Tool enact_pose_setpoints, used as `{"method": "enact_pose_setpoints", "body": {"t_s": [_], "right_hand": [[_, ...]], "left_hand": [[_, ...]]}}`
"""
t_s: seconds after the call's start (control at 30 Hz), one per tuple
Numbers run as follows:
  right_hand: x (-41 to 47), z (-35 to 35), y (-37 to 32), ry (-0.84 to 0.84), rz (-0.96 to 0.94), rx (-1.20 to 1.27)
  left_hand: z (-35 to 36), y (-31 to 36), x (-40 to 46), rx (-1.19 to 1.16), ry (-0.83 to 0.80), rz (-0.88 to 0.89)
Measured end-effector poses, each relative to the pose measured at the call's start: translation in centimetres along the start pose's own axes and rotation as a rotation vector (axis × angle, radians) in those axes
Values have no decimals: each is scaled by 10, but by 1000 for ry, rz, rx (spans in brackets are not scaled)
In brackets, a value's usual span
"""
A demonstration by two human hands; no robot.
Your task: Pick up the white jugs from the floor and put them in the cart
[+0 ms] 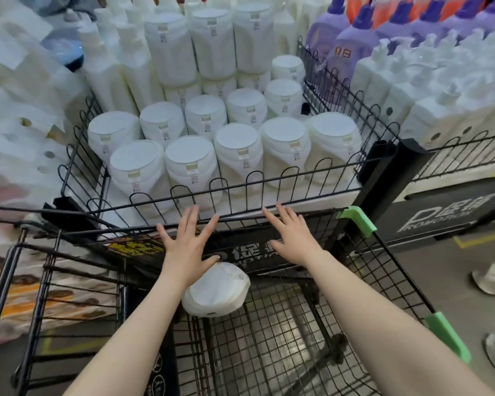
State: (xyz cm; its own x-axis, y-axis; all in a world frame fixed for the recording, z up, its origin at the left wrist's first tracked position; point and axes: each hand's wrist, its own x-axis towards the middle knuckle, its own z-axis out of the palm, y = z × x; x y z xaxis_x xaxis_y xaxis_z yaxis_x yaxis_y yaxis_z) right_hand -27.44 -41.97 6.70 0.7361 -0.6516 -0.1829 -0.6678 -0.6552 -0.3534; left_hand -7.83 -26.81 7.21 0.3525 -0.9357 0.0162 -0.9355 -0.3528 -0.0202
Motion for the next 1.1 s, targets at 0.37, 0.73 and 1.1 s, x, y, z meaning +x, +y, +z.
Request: {"method": "enact_pose_setpoints", "body": {"t_s": [0.37, 0.73, 1.1], "right_hand": [[-167, -86, 123, 33, 256, 224], [-378, -145, 380, 115, 618, 360], [-520, -129, 572, 296, 1059, 751]], "left_hand": [[-74, 220, 26, -347, 0, 393], [-71, 572, 35, -487, -194, 659], [-19, 805, 60, -508, -538, 875]]}}
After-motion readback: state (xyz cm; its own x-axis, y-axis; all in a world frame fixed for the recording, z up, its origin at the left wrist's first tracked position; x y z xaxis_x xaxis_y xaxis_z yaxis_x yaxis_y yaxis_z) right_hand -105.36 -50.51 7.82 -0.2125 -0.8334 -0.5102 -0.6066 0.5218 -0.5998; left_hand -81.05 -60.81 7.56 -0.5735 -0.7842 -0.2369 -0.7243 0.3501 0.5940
